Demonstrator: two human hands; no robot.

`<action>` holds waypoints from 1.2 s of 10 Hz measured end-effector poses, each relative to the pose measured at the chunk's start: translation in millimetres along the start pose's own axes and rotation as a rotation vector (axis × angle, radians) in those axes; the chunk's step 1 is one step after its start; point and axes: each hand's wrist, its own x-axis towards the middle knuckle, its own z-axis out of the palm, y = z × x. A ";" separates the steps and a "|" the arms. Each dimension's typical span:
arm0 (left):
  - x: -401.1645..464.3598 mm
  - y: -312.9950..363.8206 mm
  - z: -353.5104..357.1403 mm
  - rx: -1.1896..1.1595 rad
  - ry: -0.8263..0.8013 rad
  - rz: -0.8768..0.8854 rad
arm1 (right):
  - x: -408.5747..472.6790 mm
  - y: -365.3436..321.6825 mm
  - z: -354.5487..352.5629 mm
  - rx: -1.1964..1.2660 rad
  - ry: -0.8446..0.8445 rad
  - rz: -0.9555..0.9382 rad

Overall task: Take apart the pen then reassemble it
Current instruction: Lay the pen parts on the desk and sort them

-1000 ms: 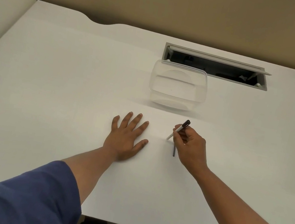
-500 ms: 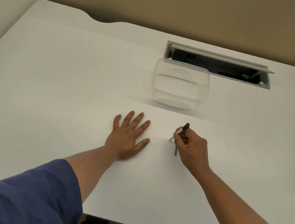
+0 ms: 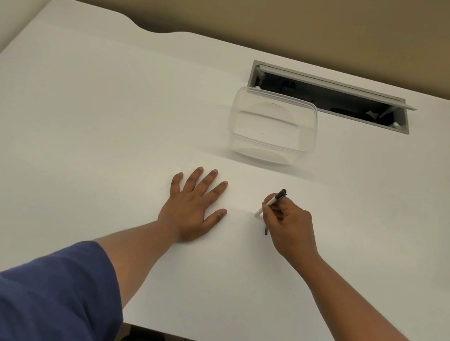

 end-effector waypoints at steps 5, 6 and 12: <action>0.0 0.0 1.2 0.006 0.006 -0.004 | -0.9 4.3 -0.1 0.031 0.080 0.016; 0.0 -0.1 1.0 0.014 0.003 -0.003 | -0.9 6.1 -0.5 0.022 0.084 0.013; -1.0 0.9 -1.3 -0.007 0.001 -0.006 | -8.5 0.8 -2.8 0.091 0.104 -0.004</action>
